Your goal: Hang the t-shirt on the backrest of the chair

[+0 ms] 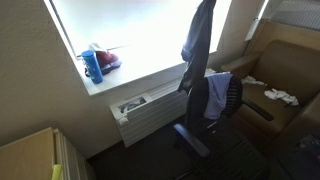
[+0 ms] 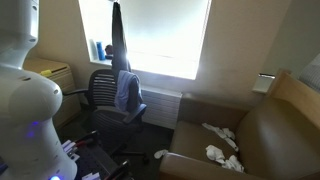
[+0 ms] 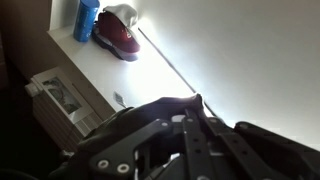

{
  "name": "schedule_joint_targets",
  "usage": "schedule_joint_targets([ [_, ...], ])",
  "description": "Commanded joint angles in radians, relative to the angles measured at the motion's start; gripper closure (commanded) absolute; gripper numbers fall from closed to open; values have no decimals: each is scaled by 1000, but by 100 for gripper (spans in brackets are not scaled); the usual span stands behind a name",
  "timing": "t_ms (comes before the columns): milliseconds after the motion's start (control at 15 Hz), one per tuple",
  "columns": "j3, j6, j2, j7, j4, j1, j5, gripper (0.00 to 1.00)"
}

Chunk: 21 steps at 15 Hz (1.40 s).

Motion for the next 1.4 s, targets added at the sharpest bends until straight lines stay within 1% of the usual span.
schedule_joint_targets([
  [0, -42, -5, -1, -15, 7, 34, 27, 99],
  [67, -57, 35, 4, 12, 10, 53, 9, 99],
  [133, -58, 32, -3, 25, -14, 64, 22, 99],
  [200, -26, 11, -15, 41, -49, 43, 9, 99],
  [400, -37, -40, -49, 69, -156, 61, -4, 99],
  [467, -68, -62, -57, 64, -172, 89, 4, 99],
  [533, -68, -79, -57, 47, -188, 85, 3, 99],
  [667, -82, -130, -78, 54, -217, 93, -12, 99],
  [800, -83, -206, -99, 23, -227, 83, -22, 99],
  [867, -78, -262, -115, 12, -226, 74, -13, 99],
  [1000, -50, -419, -143, -6, -211, 47, 74, 99],
  [1200, -50, -661, -208, 0, -215, 42, 172, 99],
  [1333, -55, -818, -230, -5, -194, 41, 234, 99],
])
